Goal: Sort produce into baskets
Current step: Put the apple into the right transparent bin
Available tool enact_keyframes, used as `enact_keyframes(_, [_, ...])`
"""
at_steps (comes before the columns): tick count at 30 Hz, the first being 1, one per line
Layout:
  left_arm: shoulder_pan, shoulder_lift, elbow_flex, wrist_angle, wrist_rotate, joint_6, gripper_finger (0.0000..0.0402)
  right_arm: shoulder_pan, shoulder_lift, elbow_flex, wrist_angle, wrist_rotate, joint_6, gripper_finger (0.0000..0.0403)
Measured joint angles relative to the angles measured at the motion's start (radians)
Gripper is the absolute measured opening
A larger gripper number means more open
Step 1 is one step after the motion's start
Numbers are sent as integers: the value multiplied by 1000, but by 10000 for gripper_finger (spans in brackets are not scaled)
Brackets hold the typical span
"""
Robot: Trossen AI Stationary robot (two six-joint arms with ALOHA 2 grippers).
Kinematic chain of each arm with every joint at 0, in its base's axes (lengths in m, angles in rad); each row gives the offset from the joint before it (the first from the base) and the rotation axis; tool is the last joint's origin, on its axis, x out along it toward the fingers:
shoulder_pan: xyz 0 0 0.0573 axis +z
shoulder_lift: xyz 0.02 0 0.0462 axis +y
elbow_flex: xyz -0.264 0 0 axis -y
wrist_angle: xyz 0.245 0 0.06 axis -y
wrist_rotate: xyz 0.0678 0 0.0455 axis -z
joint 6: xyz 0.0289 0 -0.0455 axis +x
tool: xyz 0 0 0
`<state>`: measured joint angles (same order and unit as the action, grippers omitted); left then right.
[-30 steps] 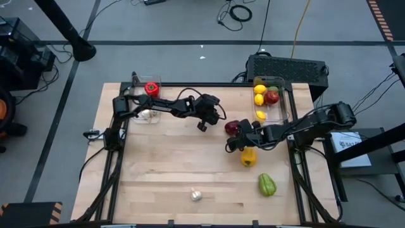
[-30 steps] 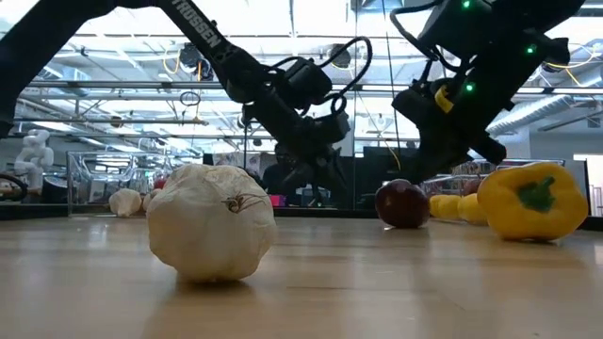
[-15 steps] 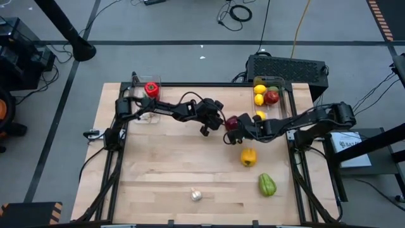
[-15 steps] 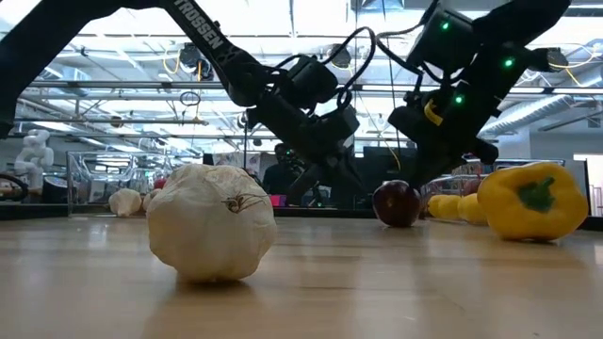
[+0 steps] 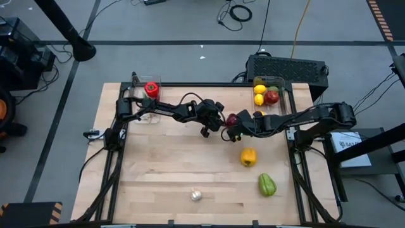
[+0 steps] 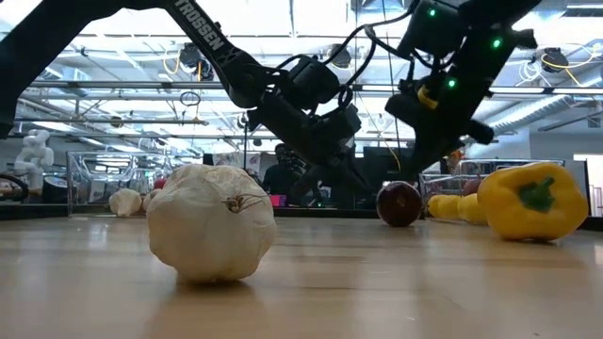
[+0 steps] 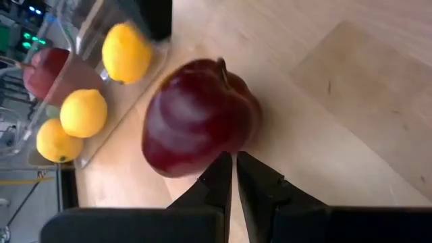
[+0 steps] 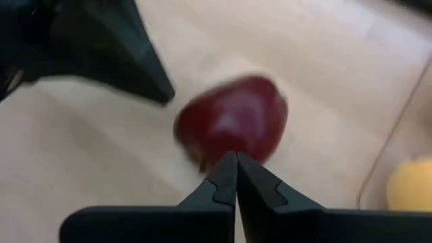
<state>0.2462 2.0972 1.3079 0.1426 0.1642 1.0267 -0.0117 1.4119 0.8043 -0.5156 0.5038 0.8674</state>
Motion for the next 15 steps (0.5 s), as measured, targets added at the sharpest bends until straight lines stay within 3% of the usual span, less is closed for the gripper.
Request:
enact_keyframes(6, [0,0,0,-3,-3,0,31,81,-1,-1,-92,-25,157,51])
enact_keyframes(15, [3,0,0,9,-15,0,31,121,16,-62,141,54,280,151])
